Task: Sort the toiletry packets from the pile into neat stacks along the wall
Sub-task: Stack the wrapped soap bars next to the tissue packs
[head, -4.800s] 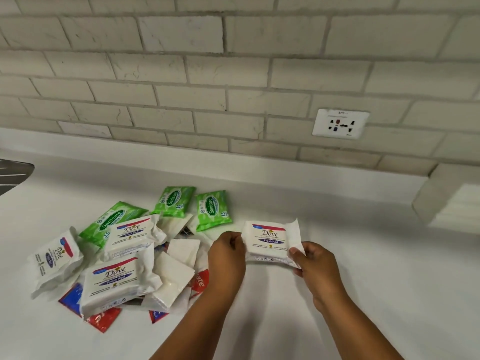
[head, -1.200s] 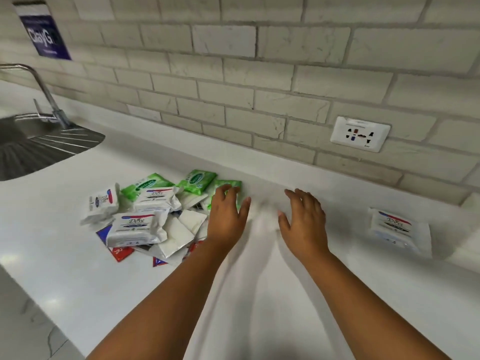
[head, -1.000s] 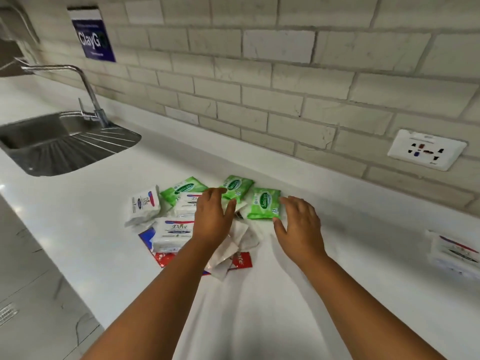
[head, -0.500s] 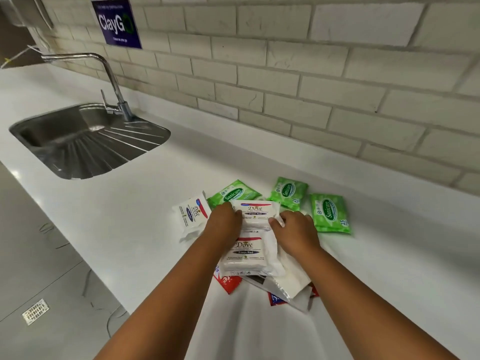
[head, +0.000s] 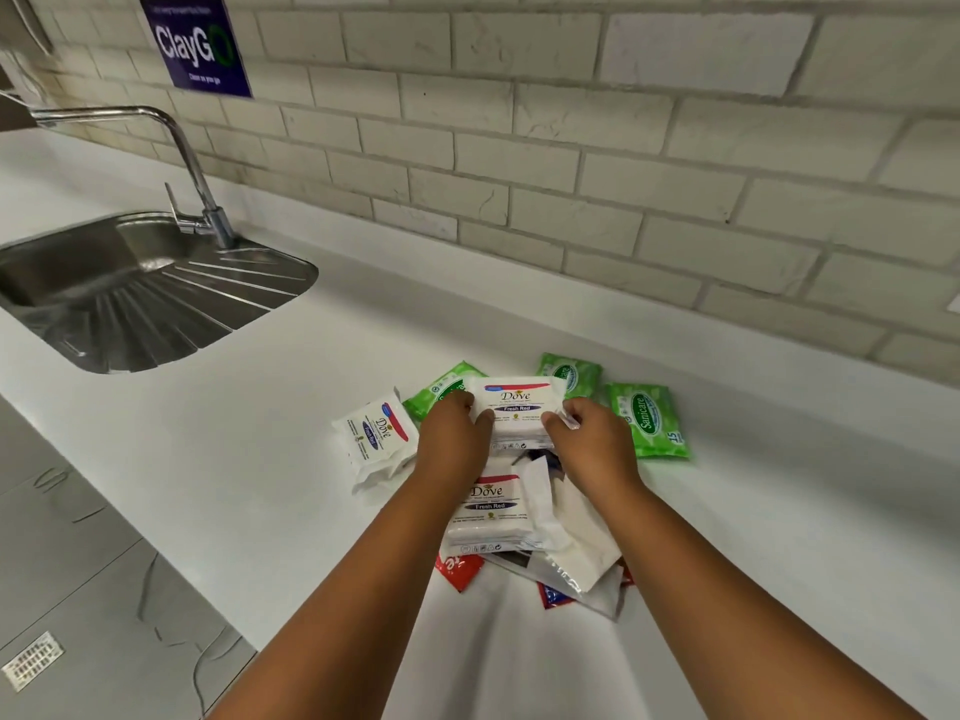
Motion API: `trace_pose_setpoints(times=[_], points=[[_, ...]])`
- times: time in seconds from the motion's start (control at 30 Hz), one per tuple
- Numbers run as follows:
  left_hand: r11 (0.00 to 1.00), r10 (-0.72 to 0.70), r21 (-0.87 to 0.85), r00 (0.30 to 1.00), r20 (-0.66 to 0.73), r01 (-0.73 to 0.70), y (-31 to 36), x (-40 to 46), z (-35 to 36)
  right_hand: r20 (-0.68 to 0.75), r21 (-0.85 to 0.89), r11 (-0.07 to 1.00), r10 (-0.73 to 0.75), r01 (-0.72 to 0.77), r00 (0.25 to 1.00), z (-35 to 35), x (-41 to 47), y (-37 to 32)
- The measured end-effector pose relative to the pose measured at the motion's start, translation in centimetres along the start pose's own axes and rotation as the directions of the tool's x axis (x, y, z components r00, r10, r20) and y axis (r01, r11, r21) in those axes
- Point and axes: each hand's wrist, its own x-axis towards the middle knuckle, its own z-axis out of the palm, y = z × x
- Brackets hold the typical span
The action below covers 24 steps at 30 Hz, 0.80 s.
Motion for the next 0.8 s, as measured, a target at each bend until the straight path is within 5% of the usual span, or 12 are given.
trace_pose_setpoints(times=[0.27, 0.8], points=[[0.983, 0.123, -0.136, 0.992, -0.028, -0.126, 5.2, -2.9, 2.8, -0.089, 0.097, 0.995, 0.038, -0.029, 0.995, -6.1, -0.4, 2.5], [0.913, 0.251, -0.383, 0.935, 0.251, -0.142, 21.1, -16.0, 22.4, -0.284, 0.173, 0.959, 0.265, -0.222, 0.921, -28.6, -4.3, 21.3]])
